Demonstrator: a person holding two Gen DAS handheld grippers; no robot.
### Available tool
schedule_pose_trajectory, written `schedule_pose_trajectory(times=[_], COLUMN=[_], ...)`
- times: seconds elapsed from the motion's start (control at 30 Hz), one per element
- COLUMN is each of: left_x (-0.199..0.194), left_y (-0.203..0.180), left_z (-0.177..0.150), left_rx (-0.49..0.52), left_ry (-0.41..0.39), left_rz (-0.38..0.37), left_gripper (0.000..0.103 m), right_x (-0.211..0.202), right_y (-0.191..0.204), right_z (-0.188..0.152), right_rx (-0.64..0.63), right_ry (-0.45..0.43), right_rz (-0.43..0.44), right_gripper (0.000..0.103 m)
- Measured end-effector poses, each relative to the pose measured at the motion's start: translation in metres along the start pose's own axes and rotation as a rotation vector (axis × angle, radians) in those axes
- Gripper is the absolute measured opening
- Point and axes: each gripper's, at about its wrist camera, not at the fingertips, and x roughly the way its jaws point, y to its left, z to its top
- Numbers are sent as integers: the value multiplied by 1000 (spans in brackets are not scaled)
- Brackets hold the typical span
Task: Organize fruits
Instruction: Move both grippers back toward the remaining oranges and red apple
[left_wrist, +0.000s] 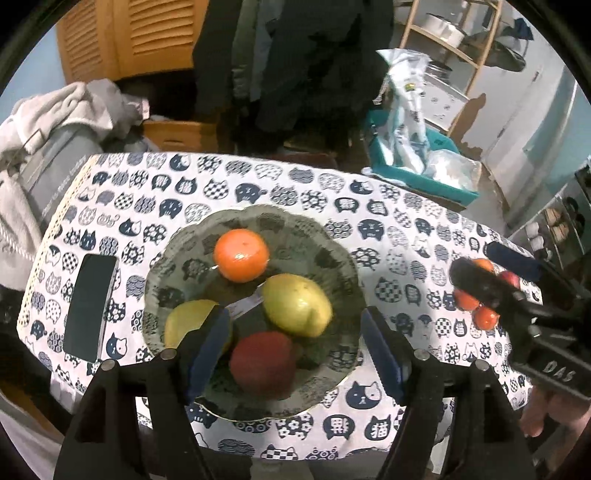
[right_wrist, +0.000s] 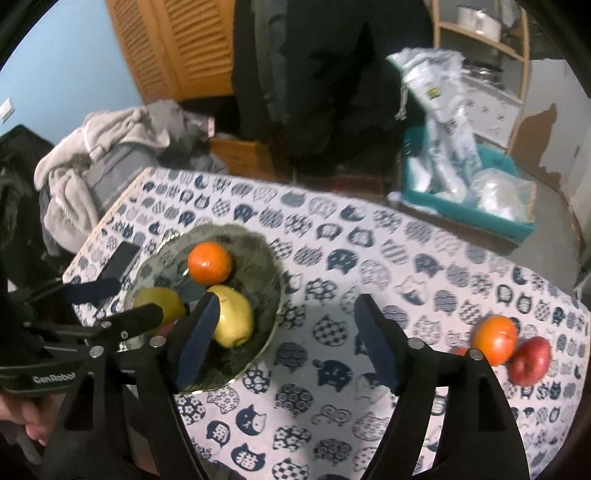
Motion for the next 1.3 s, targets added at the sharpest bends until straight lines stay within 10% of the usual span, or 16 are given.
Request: schedule_pose_trajectory(times=[1.3], left_x=[-26], left_y=[-149], left_z=[-3], left_rx=[261], left_ry=[-80], left_rz=[-79], left_gripper=[80], right_x=[-121], right_y=[-110], right_z=[-45], right_rx=[172], right_ry=[-158], right_rz=[-128], right_gripper=[86])
